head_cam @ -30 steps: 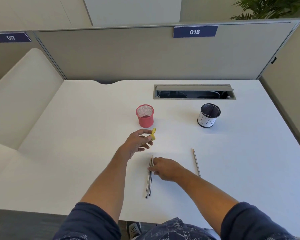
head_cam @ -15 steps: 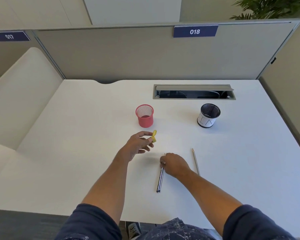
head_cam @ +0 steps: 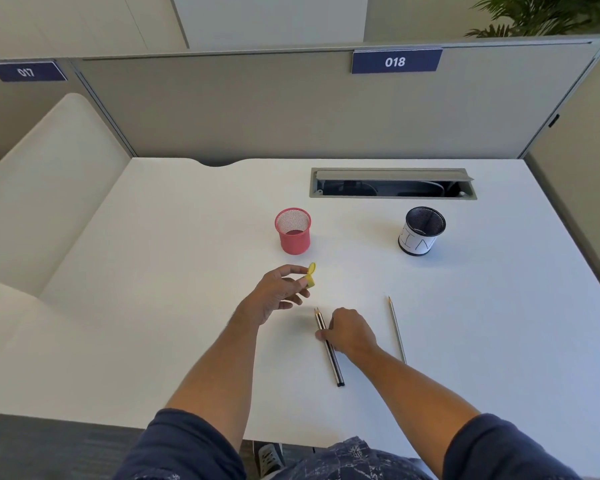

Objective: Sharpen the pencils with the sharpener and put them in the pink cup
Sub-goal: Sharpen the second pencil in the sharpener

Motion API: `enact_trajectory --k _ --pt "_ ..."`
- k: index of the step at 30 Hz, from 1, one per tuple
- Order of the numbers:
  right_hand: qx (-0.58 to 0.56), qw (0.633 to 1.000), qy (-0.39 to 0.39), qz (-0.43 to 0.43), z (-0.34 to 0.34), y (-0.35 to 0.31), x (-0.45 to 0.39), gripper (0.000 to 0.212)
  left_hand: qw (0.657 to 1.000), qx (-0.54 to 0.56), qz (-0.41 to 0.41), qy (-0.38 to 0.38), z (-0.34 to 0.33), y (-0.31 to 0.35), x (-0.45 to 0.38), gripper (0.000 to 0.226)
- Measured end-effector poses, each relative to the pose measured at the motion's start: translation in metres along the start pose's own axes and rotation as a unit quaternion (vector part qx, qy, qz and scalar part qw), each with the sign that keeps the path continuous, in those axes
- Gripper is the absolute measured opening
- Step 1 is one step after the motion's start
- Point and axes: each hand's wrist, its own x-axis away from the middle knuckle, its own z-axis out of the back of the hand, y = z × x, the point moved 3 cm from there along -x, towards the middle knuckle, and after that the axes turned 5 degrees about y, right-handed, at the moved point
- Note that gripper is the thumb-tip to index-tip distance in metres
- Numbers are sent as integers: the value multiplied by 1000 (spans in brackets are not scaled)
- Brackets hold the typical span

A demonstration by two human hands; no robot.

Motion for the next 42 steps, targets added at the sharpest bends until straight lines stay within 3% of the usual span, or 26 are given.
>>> enact_trajectory --k 14,28,35,42 --pt "-37 999 -23 -23 -12 -8 2 31 1000 -9 2 -8 1 -3 1 26" --pt "-110 992 -49 -36 -11 9 -2 49 1000 -18 4 -8 -3 -2 1 25" --pt "-151 986 -64 -29 -3 15 -2 33 1000 -22 2 -8 -3 -2 3 25" --pt "13 1000 -10 0 5 15 -4 17 1000 -25 1 -9 -6 0 4 26"
